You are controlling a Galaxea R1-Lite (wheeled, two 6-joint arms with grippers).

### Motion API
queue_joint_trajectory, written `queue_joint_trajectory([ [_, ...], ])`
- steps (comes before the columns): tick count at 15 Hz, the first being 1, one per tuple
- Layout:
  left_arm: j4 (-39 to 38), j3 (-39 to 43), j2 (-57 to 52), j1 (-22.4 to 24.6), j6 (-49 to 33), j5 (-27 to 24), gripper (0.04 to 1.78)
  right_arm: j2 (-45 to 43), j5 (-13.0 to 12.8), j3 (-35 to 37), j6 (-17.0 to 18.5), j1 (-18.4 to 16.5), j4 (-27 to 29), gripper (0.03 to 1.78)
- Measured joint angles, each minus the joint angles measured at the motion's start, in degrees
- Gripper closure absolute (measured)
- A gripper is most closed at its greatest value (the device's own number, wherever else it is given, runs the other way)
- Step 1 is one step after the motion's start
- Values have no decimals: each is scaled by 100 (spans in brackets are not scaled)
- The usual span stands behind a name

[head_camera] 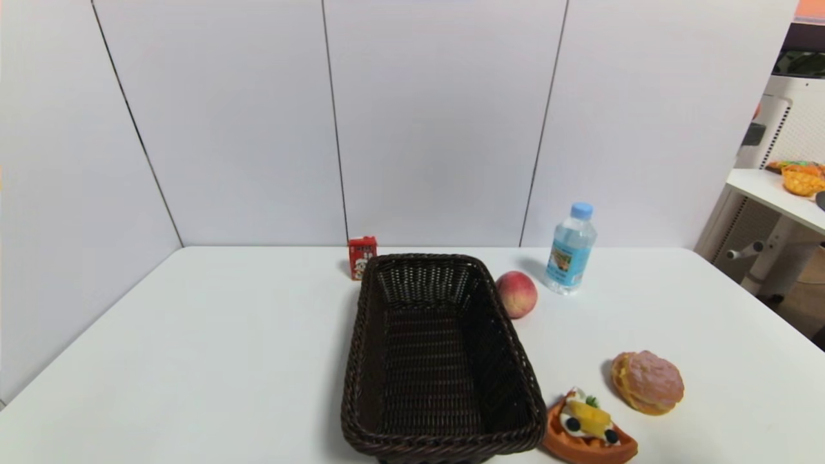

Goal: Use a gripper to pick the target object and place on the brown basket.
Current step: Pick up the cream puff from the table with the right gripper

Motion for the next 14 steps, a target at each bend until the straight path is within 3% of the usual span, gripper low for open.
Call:
queue_joint_trajectory([
  [4,0,0,0,2,2,0,13,2003,-20,-1736,-82,193,35,11],
  [7,0,0,0,2,0,0,13,3163,-18,-2315,-410,340,328,11],
  [14,0,0,0,2,0,2,13,4568,-16,-3217,-589,273,3599,11],
])
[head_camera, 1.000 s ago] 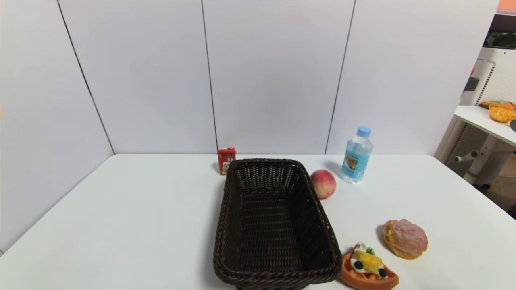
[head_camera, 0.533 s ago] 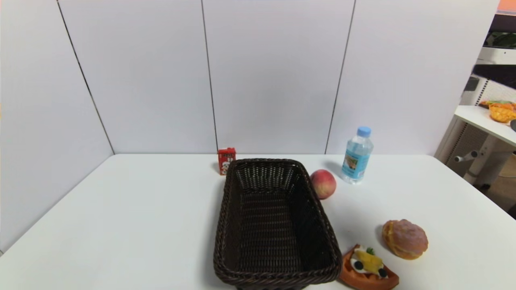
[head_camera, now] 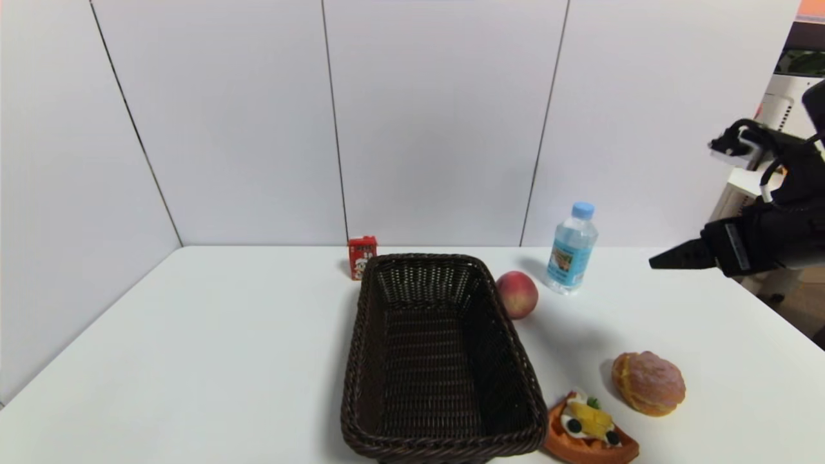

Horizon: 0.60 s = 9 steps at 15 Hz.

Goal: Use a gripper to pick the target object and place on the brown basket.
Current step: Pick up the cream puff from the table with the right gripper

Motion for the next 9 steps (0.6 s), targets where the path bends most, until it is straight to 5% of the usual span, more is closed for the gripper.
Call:
queue_joint_trajectory([
  [3,0,2,0,0,0,-2,13,297,83,-179,5,-17,1062,11],
  [9,0,2,0,0,0,-2,13,859,356,-167,-235,-22,1862,11],
])
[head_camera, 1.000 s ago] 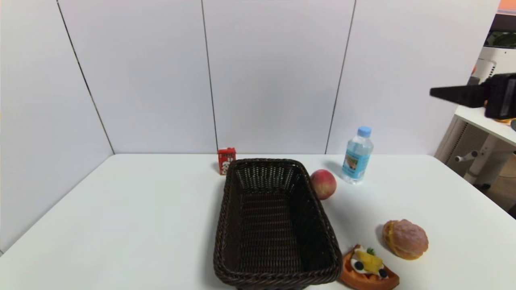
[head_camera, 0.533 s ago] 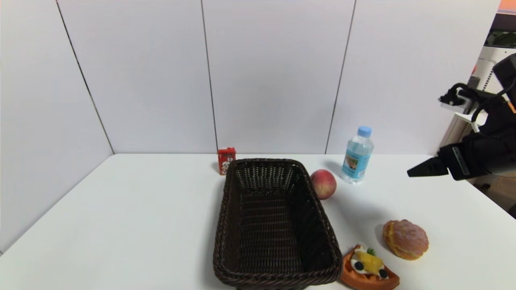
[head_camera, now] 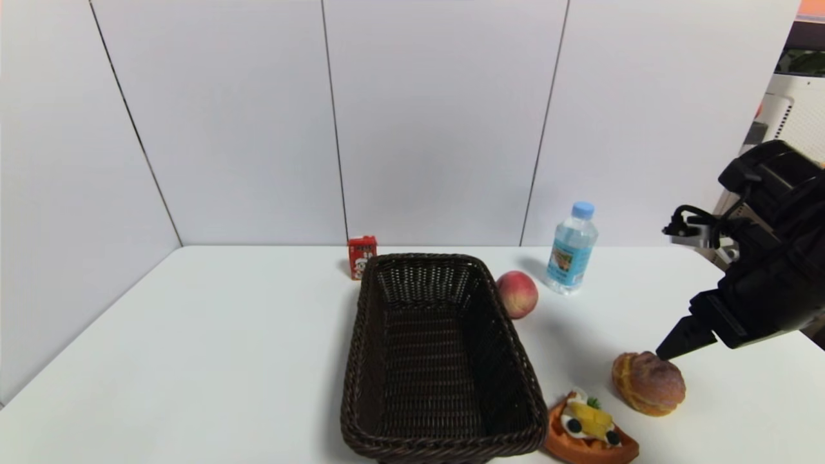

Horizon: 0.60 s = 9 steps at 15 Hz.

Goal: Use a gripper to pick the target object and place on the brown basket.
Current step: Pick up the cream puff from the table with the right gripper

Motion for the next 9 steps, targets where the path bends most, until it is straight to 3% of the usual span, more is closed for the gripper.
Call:
queue_joint_trajectory([
  [2,0,0,0,0,0,2,13,179,156,77,-93,6,-6,11],
  [5,0,0,0,0,2,0,13,461,173,267,-333,0,-22,11],
  [9,0,-2,0,0,0,0,13,791,178,377,-360,2,-351,11],
])
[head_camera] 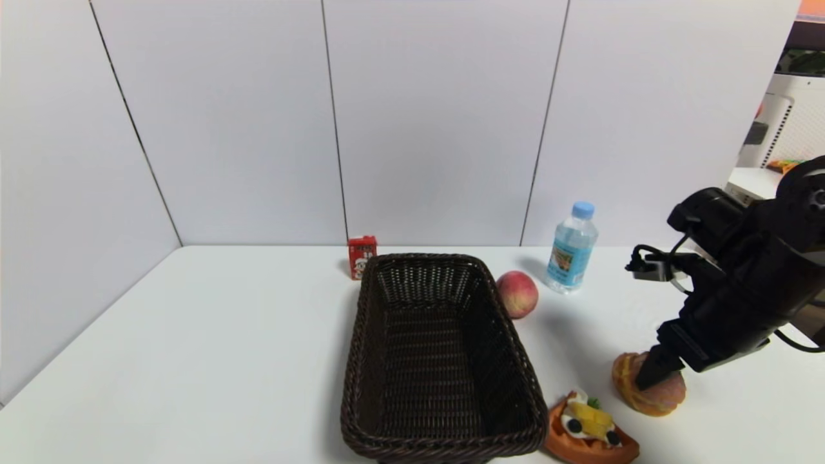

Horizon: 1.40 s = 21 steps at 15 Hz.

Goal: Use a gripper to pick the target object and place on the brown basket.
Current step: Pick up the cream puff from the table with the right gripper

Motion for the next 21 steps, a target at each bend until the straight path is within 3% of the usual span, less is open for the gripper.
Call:
queue_joint_trajectory([
  [13,0,0,0,0,0,2,13,678,9,9,-119,-16,-297,11],
  [17,0,0,0,0,0,0,13,741,6,28,-345,-85,-285,72],
  [21,0,0,0,0,2,0,13,796,0,37,-362,-127,-289,94],
])
